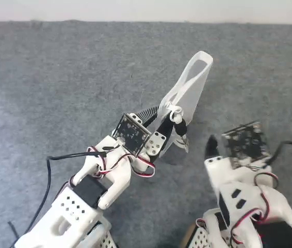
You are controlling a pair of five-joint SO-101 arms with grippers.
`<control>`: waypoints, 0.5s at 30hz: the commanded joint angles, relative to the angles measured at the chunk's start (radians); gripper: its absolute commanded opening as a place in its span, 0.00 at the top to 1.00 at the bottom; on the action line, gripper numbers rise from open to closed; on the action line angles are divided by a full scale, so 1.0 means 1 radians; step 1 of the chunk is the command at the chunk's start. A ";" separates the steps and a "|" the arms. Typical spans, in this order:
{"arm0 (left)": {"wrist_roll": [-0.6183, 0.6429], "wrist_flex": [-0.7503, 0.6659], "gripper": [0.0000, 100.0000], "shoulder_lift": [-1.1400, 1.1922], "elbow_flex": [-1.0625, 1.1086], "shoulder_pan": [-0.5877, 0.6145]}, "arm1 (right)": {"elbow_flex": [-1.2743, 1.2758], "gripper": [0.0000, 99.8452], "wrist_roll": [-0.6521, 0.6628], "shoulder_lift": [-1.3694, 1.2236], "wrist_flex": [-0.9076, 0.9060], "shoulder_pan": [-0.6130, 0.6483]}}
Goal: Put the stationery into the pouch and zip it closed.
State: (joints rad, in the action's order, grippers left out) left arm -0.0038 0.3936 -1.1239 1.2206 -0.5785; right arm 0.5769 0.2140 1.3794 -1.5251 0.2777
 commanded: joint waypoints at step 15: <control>-0.012 -0.025 0.99 -0.002 -0.012 0.003 | 0.141 0.78 0.021 0.002 0.189 0.193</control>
State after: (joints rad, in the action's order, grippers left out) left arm -0.0069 0.3936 -1.1239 1.2206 -0.5785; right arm 0.7227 0.2140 1.3794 -1.3794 0.4618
